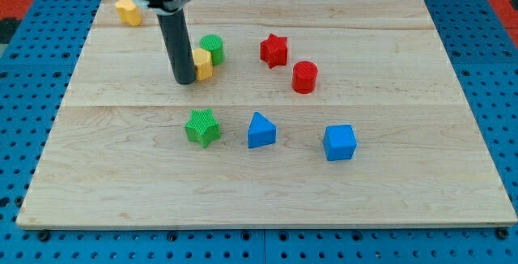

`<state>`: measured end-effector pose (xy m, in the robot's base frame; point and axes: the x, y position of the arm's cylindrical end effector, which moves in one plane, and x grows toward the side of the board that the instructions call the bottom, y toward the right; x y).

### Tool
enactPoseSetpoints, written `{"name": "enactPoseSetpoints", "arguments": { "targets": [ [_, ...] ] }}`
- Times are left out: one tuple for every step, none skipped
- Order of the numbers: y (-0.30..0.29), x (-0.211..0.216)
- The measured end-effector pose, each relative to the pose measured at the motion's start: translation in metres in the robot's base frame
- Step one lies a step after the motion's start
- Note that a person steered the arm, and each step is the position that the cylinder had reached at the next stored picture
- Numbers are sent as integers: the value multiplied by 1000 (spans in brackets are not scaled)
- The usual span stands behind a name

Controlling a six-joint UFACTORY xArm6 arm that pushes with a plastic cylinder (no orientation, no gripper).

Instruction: Separate the yellow hexagon and the green circle

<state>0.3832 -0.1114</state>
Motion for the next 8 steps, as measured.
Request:
{"name": "enactPoseSetpoints", "arguments": {
  "targets": [
    [-5, -7],
    [-19, -6],
    [-41, -18],
    [-3, -21],
    [58, -21],
    [71, -21],
    [44, -19],
    [58, -31]
  ]
}}
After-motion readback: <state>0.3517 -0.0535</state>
